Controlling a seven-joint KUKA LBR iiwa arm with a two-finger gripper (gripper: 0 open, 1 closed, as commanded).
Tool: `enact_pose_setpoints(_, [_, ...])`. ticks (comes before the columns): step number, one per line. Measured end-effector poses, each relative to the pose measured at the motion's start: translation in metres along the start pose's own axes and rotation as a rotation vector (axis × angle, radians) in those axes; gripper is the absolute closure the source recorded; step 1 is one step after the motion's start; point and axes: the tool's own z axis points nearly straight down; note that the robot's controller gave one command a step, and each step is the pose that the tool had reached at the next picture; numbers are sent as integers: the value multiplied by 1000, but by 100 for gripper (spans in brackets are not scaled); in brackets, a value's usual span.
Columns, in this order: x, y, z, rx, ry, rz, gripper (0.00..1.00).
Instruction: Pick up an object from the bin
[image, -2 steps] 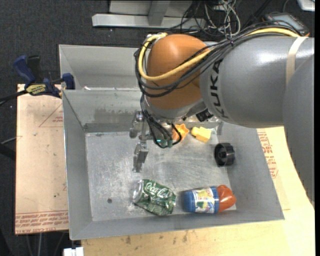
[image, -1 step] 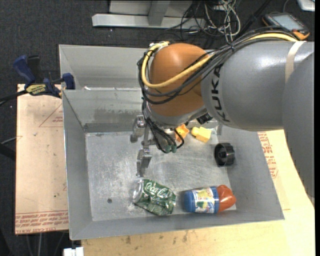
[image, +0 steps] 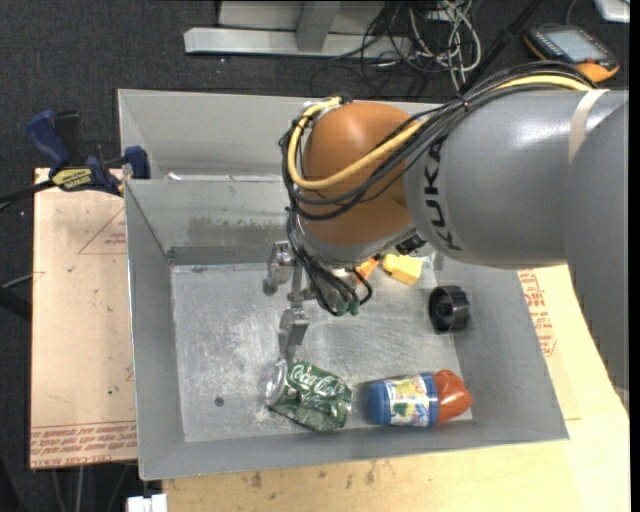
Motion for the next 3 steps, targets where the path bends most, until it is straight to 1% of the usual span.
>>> enact_pose_setpoints(1, [21, 16, 25, 3, 19, -113, 0])
enact_pose_setpoints(2, [29, -6, 46, -2, 3, -135, 0])
enact_pose_setpoints(3, [39, -31, 109, 1, 3, -49, 0])
